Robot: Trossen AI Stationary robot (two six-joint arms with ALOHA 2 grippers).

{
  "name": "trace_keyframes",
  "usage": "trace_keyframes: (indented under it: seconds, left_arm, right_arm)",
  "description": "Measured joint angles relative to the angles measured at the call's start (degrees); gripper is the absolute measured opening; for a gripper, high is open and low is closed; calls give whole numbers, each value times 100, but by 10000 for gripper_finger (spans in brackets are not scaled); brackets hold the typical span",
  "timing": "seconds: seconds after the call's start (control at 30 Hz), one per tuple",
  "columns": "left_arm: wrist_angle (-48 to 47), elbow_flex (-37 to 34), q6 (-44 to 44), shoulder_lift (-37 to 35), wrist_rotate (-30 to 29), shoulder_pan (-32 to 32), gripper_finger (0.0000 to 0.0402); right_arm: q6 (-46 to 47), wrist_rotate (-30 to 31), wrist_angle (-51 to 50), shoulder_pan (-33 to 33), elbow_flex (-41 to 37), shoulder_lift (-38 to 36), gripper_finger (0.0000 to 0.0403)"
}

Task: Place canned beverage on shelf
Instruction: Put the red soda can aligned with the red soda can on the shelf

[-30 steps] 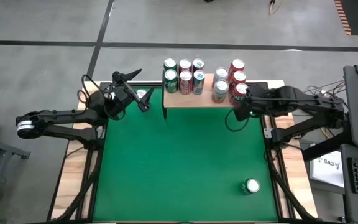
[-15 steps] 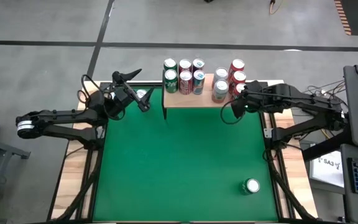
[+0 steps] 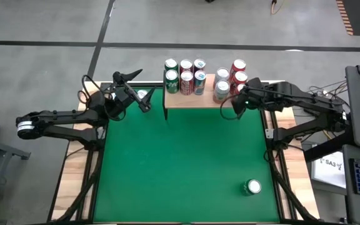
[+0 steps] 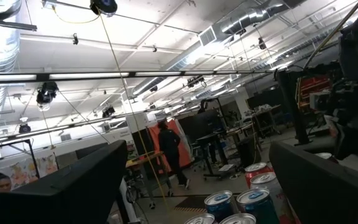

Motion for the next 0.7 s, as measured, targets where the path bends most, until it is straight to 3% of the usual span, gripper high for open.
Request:
trace_keyframes:
  seconds: [0.7]
  left_arm:
    - [0, 0, 4, 0, 0, 0, 378]
  right_arm:
    - [-253, 306, 107, -134, -2, 2, 9]
